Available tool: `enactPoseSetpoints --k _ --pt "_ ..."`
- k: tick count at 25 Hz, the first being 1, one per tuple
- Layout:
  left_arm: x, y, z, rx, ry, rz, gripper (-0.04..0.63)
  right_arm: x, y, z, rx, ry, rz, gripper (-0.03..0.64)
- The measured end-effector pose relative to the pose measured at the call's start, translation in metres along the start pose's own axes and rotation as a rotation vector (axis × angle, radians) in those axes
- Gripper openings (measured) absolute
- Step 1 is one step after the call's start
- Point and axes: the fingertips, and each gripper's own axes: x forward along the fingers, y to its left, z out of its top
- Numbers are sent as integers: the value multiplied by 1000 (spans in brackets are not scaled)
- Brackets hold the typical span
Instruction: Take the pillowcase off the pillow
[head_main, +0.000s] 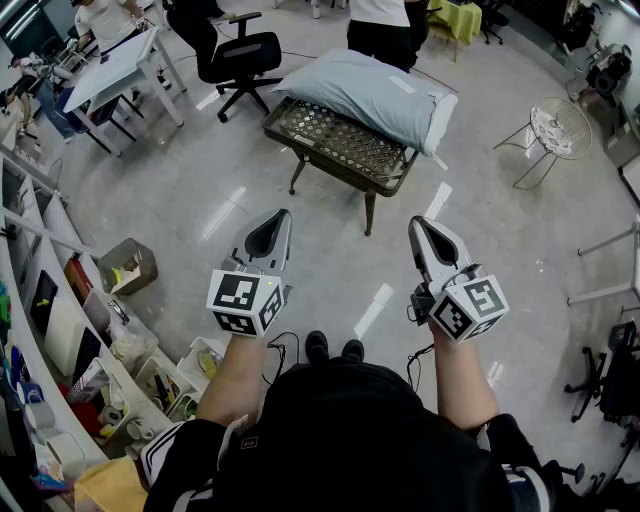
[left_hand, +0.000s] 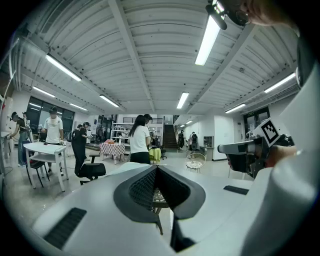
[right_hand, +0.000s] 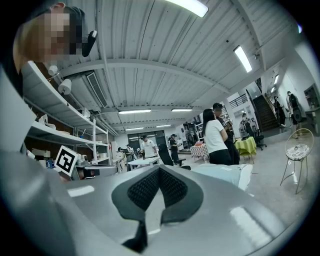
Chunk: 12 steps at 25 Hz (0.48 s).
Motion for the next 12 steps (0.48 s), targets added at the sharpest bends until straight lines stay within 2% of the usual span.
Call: enactPoseSetpoints --k 12 --pt "2 11 1 -3 1 -45 5 16 5 -1 11 -13 -30 6"
